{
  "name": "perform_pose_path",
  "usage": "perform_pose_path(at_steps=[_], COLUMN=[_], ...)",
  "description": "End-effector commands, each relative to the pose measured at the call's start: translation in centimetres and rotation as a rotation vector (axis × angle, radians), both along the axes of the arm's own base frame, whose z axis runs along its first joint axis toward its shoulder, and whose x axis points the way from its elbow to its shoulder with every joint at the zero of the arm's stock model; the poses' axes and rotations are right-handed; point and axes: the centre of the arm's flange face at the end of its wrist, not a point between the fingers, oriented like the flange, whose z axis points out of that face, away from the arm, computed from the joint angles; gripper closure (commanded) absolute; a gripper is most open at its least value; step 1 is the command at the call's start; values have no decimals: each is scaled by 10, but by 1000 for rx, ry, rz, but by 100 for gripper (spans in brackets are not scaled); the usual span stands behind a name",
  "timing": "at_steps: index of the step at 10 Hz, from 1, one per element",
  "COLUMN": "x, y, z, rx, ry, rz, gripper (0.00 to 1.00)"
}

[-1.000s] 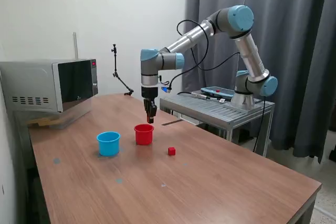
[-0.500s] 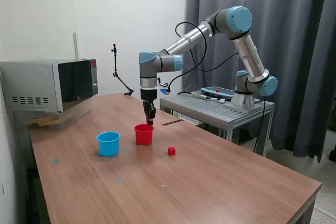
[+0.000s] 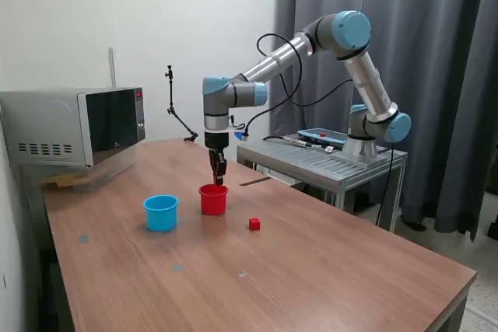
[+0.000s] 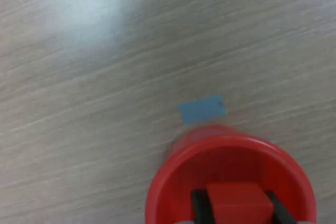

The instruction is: Place red objects in the red bin, and blue objects in the blue bin.

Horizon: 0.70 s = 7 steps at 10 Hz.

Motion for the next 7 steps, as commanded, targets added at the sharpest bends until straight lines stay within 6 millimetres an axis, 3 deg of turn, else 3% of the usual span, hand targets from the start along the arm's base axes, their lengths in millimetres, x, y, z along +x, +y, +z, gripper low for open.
perform_pose_path(at_steps=[1,6,7], x=[-10,-13,-13], y=[4,5,5], z=[4,-2,-2], rx=[6,6,6], ry=[20,15,15], rz=[-1,-1,-2], gripper=[100,100,0])
